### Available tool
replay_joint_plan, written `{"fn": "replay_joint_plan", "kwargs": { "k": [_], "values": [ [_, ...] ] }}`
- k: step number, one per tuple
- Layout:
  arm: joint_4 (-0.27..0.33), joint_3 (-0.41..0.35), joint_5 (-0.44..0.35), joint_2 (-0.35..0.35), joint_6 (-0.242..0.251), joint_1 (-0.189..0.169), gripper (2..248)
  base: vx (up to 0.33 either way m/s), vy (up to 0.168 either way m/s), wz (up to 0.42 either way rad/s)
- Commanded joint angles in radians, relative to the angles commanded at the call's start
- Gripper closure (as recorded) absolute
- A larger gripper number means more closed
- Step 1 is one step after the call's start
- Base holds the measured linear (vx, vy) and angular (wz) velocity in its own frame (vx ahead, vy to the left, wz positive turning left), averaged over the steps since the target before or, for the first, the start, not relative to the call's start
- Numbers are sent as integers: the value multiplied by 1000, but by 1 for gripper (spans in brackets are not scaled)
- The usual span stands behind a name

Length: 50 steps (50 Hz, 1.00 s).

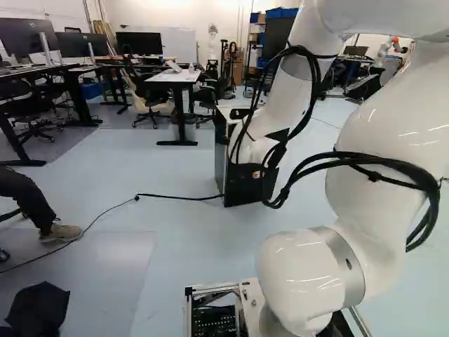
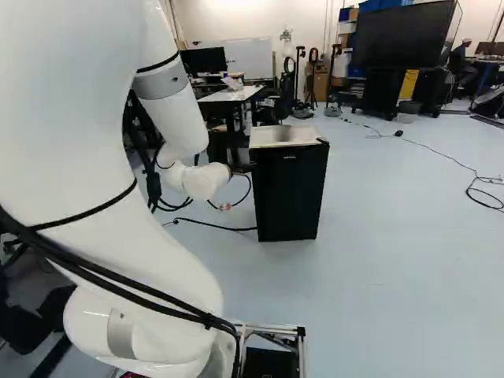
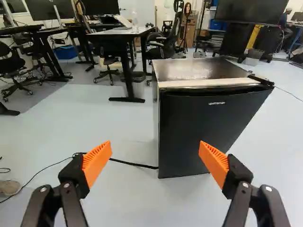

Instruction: Open the fridge door

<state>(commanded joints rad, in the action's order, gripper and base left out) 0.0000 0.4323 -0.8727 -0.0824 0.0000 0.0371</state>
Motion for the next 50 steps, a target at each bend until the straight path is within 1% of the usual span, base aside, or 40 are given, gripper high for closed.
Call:
{"fn": "replay_joint_plan", "kwargs": {
  "k": [11, 22, 33, 50],
  "values": [
    [-3, 40, 0, -37, 0, 26, 3, 0, 0, 0],
    [-24, 82, 0, -75, 0, 52, 3, 0, 0, 0],
    [-60, 123, 0, -112, 0, 76, 3, 0, 0, 0],
    [-132, 189, -1, -169, 0, 112, 3, 0, 0, 0]
  ]
}}
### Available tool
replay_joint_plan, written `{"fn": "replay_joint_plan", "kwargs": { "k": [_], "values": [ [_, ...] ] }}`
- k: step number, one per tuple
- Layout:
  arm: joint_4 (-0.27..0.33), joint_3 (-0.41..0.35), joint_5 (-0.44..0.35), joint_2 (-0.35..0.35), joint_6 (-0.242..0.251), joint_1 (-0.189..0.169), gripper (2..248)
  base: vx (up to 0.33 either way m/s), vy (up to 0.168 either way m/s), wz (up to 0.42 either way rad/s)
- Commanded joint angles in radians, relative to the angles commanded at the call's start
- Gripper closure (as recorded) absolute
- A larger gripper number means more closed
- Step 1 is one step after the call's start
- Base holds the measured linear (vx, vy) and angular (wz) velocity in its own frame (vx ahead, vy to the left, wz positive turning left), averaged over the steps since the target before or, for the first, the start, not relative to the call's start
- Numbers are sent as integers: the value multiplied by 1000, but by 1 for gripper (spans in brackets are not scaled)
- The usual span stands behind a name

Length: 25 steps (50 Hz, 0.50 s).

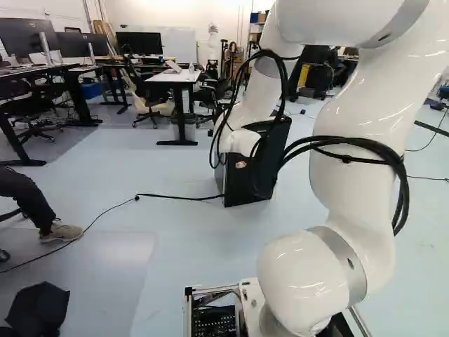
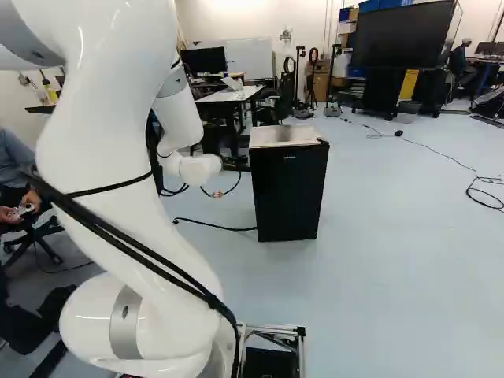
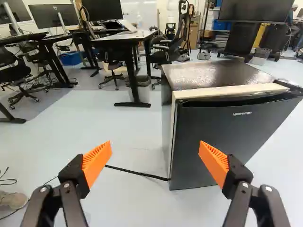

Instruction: Open the fridge door

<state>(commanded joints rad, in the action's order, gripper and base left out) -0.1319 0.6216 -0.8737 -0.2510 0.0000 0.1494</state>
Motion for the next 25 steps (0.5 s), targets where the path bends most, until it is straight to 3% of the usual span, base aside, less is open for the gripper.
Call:
{"fn": "replay_joint_plan", "kwargs": {
  "k": [25],
  "values": [
    [-117, 96, -24, -80, 0, 46, 3, 0, 0, 0]
  ]
}}
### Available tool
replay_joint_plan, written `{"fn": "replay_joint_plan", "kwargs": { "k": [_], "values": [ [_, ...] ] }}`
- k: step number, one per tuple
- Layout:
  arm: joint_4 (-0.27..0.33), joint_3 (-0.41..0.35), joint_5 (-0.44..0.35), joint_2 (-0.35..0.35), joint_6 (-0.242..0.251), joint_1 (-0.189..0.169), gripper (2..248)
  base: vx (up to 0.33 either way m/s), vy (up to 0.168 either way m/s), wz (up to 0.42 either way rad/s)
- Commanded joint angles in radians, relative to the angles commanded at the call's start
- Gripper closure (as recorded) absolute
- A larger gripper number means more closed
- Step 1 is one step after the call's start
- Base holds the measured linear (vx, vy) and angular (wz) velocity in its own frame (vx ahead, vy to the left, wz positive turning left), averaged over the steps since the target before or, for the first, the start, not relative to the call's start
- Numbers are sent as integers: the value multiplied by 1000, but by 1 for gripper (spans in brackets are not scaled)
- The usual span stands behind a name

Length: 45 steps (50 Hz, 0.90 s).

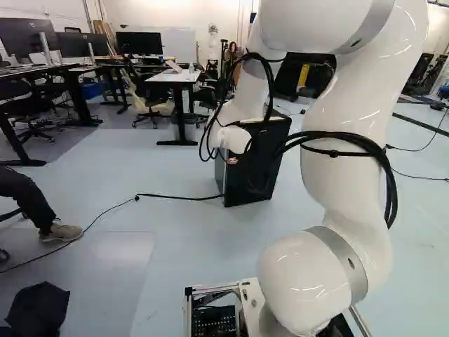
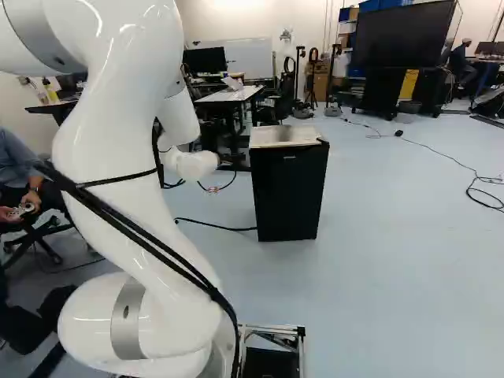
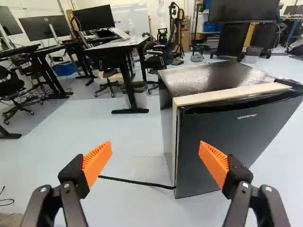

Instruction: Open the fridge door

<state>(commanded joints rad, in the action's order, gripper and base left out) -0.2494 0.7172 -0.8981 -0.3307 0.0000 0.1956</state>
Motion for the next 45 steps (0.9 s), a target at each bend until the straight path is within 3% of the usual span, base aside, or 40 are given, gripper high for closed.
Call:
{"fn": "replay_joint_plan", "kwargs": {
  "k": [45],
  "values": [
    [-212, 106, -79, -149, 0, 38, 3, 0, 0, 0]
  ]
}}
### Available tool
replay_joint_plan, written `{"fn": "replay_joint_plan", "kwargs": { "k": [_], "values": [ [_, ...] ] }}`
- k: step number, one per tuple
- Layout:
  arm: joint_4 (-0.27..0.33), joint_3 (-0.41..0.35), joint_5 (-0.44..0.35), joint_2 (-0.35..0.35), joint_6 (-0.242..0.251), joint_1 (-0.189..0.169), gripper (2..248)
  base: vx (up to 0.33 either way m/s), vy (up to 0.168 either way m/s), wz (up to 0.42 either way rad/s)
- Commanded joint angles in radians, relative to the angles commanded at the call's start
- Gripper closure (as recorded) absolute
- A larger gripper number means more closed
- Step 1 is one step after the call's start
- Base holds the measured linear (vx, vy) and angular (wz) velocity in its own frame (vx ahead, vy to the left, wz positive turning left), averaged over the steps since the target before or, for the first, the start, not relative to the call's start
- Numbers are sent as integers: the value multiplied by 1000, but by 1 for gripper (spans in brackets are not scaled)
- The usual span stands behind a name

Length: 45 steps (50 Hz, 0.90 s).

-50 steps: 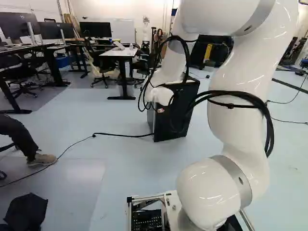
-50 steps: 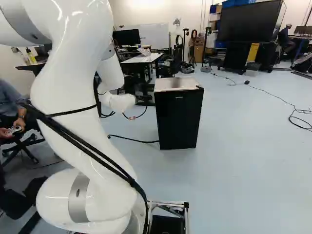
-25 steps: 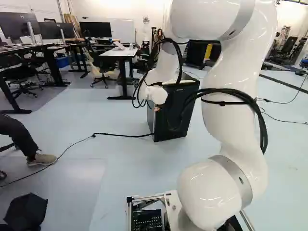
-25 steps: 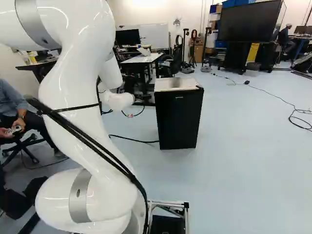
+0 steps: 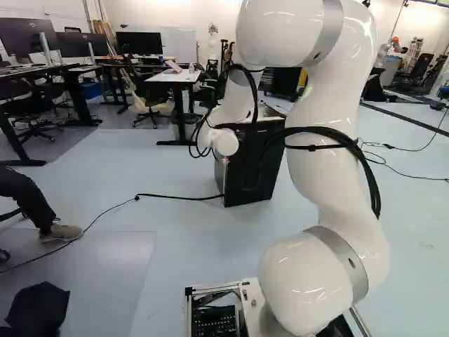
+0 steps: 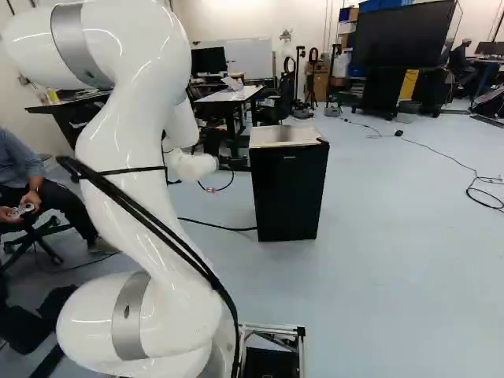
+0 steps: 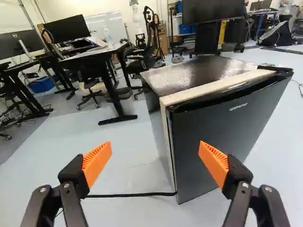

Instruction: Open the fridge door

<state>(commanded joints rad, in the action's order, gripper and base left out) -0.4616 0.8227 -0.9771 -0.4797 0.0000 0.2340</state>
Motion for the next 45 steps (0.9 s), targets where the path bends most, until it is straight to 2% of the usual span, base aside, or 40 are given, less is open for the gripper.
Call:
{"fn": "replay_joint_plan", "kwargs": {
  "k": [45],
  "values": [
    [-198, 113, -113, -175, 0, 17, 3, 0, 0, 0]
  ]
}}
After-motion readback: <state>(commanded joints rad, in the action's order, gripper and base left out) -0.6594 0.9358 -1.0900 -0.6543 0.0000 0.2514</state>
